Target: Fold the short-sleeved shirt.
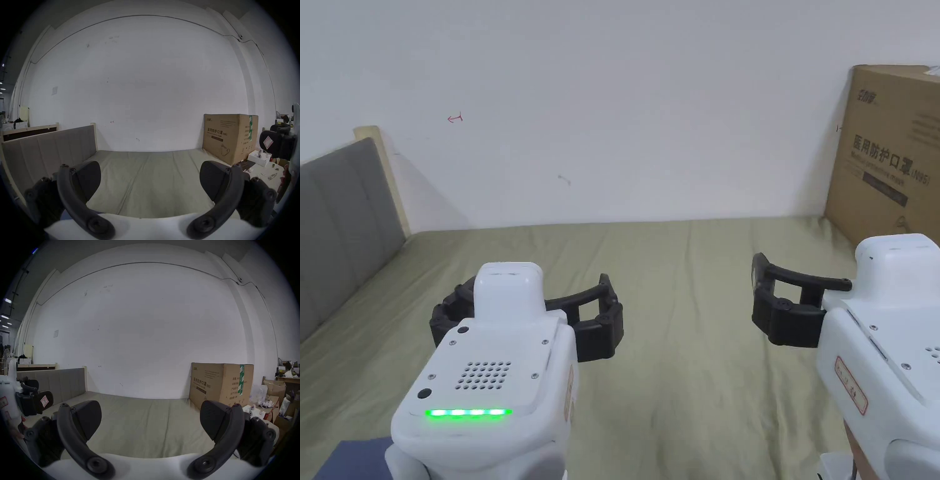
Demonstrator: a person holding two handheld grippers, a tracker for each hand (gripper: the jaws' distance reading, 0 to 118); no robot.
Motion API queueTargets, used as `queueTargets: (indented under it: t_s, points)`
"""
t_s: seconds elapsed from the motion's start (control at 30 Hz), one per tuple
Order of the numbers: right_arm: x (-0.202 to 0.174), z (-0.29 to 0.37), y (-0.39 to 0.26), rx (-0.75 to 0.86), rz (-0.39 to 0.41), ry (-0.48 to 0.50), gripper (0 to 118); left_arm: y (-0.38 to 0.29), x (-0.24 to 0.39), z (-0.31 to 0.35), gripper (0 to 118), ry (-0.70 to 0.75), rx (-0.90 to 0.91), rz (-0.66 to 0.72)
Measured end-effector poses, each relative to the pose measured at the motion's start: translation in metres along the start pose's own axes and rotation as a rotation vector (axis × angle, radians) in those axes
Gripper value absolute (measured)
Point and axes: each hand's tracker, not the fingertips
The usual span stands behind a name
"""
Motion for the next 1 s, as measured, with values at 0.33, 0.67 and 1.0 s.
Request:
queueTargets:
  t_s: [0.33,0.67,1.0]
  points:
    - [-0.0009,-0.0040,-0.0043,-0.036,-0.010,0.006,118,0.0074,-0.0029,0.0039,118,-0.036,0.025,0.016]
    - [-0.0002,-0.0043,-0.0036,-0.041,-0.009,0.007,118,0.0066,0.0026,0.0033,118,-0.026,0.003,-0.024]
    - [-0.0003,-0.0046,-0.0048,-0.056,-0.005,0.006,118,0.0083,0.0023,0.0023,118,-0.032,-0.012,0.004]
